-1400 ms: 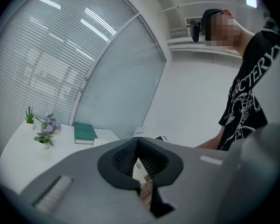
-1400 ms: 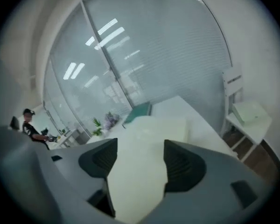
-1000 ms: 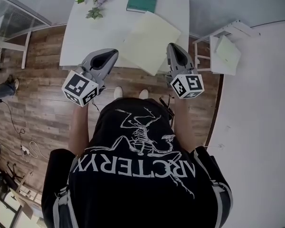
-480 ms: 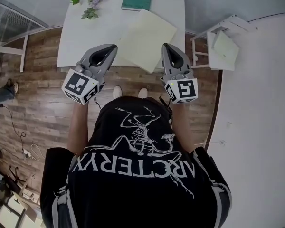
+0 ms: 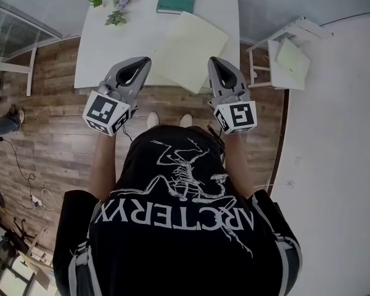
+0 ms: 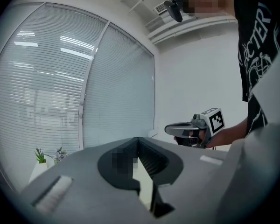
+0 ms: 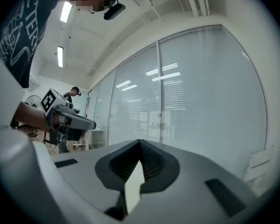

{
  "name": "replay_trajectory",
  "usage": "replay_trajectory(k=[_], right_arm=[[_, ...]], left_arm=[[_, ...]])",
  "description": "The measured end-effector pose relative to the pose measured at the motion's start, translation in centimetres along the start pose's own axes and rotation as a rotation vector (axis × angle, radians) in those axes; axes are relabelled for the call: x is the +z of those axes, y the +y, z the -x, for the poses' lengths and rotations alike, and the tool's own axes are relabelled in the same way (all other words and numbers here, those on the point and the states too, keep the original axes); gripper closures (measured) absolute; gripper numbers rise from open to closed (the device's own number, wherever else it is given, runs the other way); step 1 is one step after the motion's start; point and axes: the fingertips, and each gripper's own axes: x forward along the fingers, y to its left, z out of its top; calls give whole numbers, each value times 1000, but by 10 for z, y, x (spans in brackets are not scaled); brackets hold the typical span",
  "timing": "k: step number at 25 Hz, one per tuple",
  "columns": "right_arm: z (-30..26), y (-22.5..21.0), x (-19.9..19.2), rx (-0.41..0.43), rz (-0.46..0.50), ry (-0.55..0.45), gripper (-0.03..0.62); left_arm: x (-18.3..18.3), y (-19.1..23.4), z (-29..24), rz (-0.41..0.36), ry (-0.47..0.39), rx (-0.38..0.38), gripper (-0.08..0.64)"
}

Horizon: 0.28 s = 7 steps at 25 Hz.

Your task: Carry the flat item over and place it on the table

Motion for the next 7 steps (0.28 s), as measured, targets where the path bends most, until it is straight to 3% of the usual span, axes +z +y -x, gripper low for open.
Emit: replay_trajectory(k=[7], right_arm=[[-5,2,-4,-5,-3,14,581]], left_arm=[[-6,9,4,24,10,11,549]])
